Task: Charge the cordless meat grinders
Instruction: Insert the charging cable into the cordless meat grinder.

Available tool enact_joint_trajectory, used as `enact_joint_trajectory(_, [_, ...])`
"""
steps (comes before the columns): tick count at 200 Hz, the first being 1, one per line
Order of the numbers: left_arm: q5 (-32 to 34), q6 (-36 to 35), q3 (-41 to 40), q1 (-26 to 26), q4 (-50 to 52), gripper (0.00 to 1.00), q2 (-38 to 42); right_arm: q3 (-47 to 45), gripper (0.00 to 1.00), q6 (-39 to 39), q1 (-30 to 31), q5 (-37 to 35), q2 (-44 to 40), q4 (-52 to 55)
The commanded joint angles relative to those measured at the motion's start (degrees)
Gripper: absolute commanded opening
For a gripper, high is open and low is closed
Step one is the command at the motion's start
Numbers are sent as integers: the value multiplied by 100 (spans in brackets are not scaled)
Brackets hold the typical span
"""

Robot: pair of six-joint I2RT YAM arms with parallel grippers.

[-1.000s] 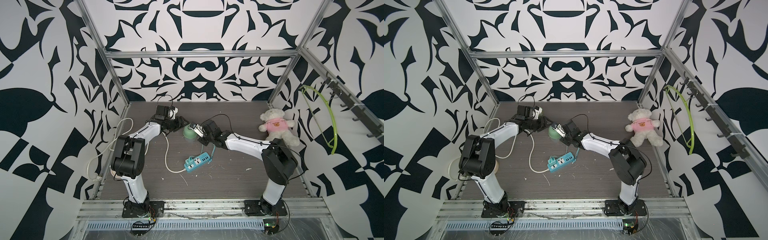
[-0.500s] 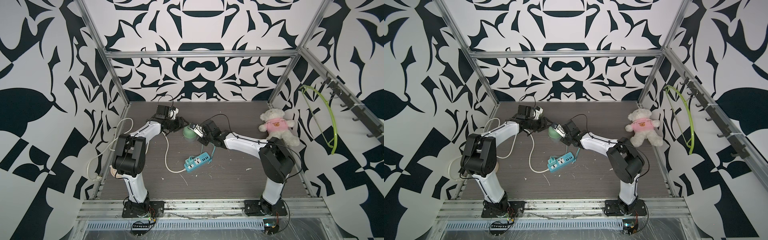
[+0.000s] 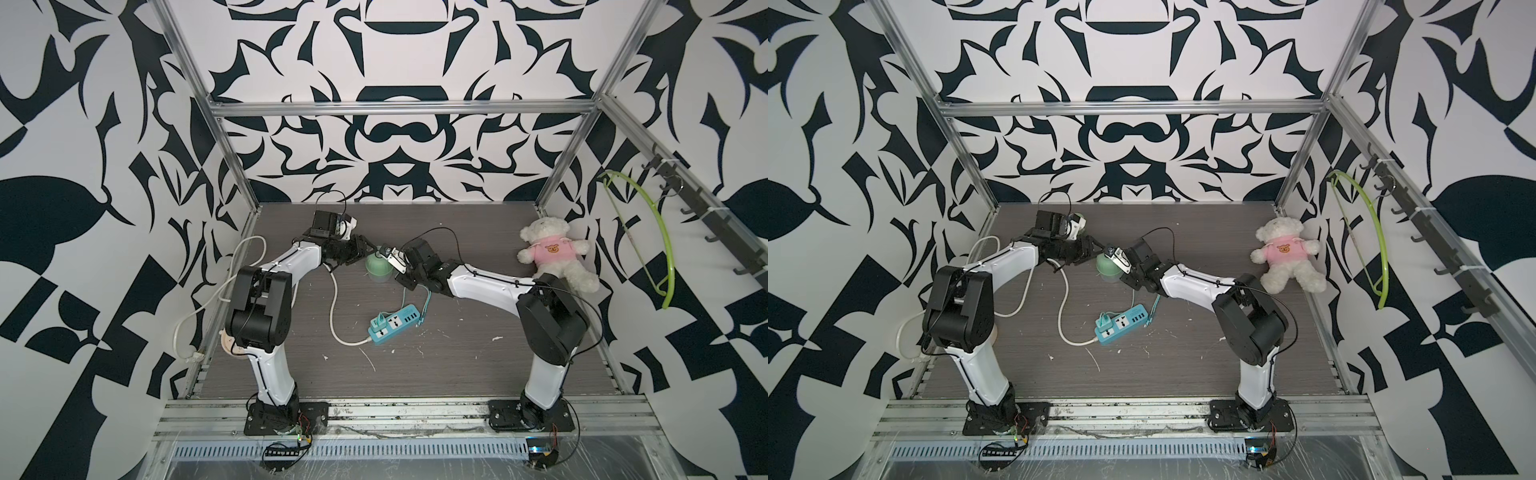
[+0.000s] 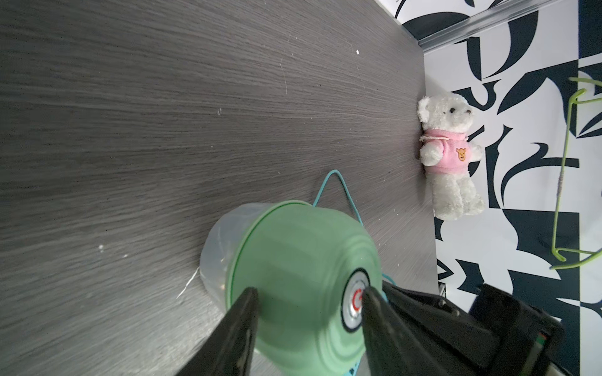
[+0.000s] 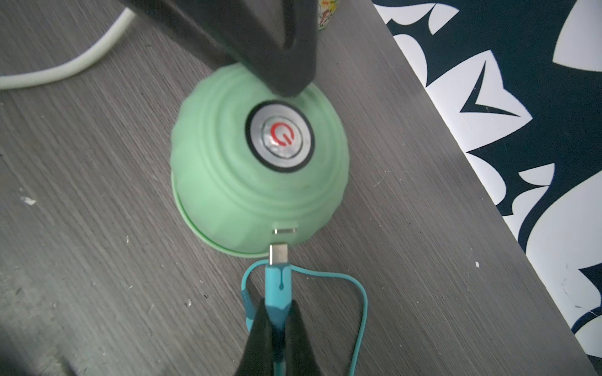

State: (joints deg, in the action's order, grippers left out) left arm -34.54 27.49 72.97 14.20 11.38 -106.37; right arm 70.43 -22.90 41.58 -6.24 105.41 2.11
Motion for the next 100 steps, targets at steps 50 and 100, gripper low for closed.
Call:
enact_joint_trajectory(50, [-136, -250, 213, -5, 316, 53, -103, 139, 0, -60, -6, -4, -222, -250])
enact_joint_trajectory(100, [-125, -382, 258, -5, 436, 53, -152, 155, 0, -38, -5, -61, -250, -328])
